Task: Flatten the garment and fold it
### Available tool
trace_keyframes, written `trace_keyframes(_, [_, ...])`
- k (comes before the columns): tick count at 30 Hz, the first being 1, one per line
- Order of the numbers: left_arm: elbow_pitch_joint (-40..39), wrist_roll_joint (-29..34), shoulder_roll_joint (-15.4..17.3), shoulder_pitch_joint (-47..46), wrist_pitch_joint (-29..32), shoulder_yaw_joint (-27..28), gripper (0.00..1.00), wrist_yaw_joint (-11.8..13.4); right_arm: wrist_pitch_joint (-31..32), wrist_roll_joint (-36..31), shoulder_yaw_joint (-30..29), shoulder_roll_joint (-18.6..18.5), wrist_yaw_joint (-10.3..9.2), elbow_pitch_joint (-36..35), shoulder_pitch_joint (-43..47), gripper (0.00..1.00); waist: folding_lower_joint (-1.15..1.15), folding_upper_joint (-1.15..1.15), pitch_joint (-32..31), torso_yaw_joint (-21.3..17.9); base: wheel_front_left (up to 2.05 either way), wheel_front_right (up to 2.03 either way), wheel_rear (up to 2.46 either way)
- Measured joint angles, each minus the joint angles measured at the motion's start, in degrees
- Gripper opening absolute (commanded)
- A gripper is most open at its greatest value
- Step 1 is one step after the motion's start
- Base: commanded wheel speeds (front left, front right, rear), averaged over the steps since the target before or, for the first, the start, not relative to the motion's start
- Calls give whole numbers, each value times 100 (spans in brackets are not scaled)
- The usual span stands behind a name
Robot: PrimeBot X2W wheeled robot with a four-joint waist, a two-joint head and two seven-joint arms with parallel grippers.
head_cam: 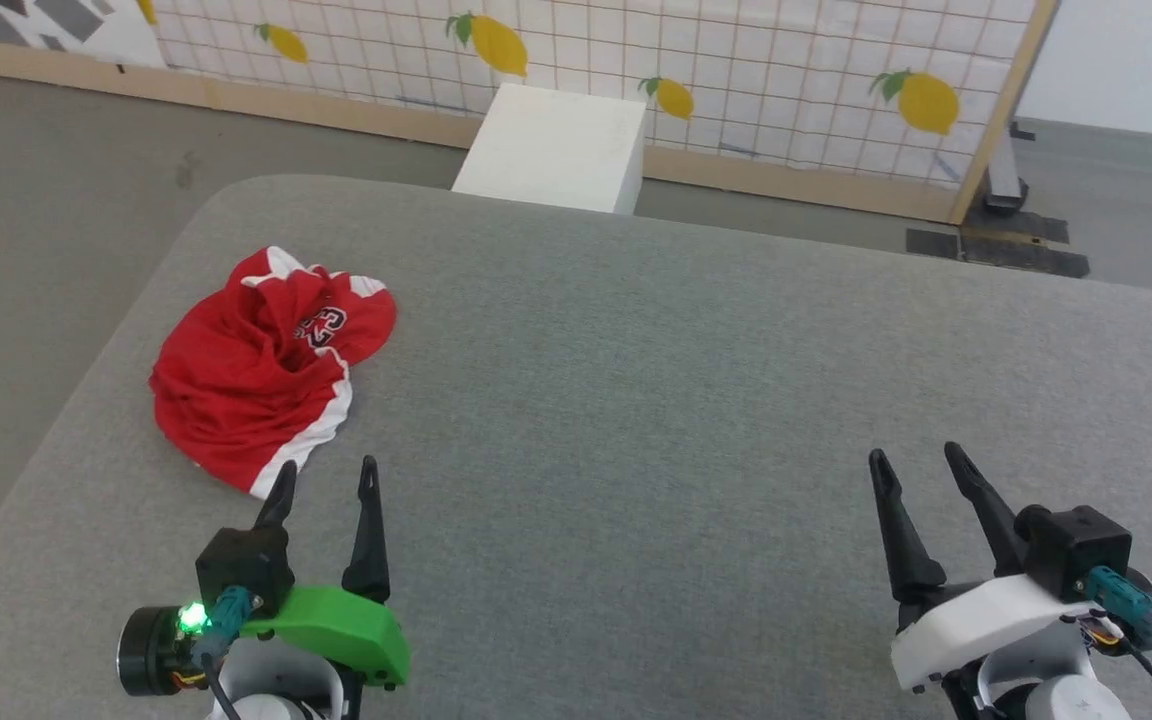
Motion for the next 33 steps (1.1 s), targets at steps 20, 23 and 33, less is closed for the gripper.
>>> trace_keyframes(20, [142,-126,0,3,-245,-67,100,92,-252,202,67,1,0,241,79,100,0,0,-17,625,0,0,0])
trace_keyframes(23, [171,-187,0,4,-271,-75,100,98,-275,207,73,1,0,287,91,100,0,0,-32,700,0,0,0])
trace_keyframes(33, [243,-291,0,12,-397,-87,100,160,-403,287,94,1,0,422,94,100,0,0,-65,922,0,0,0])
